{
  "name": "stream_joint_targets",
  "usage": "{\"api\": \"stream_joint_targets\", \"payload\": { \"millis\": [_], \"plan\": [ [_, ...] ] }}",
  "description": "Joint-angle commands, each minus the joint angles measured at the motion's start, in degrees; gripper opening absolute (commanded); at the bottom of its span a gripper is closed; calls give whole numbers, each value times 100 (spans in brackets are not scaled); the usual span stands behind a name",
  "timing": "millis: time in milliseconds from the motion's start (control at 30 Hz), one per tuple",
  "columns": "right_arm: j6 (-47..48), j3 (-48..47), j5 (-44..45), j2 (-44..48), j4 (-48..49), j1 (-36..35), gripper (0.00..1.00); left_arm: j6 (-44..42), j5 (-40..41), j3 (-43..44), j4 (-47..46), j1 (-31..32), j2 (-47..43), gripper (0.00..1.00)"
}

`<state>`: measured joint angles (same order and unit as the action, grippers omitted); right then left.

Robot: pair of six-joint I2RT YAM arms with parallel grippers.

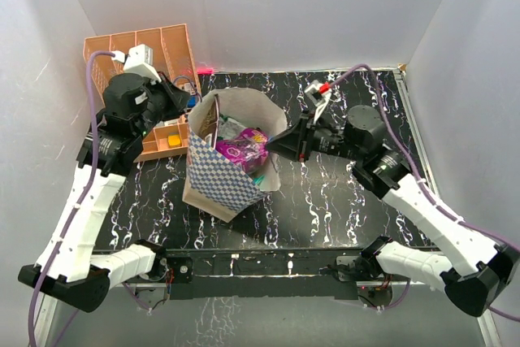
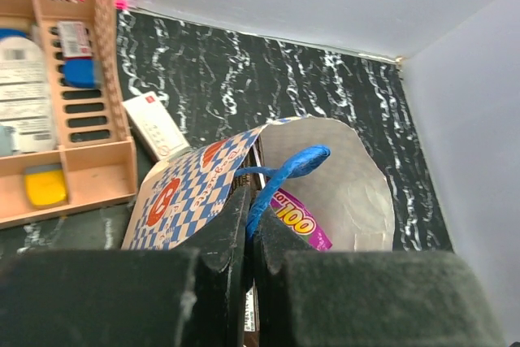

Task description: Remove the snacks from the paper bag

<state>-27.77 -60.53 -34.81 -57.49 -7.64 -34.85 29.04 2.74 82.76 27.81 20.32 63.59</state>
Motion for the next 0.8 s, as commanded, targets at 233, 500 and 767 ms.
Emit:
{"api": "stream_joint_targets", "payload": {
  "millis": [233, 500, 767],
  "plan": [
    [-613, 394, 1230, -42, 184, -912, 15, -985, -126, 327, -693, -42, -899, 0],
    [-794, 1513, 2358, 1166, -1018, -914, 18, -335, -761, -515, -1331, -37, -1485, 0],
    [-248, 1111, 3811, 1817, -3001, -910, 52, 284, -509, -628, -953, -40, -1605, 0]
  ]
}}
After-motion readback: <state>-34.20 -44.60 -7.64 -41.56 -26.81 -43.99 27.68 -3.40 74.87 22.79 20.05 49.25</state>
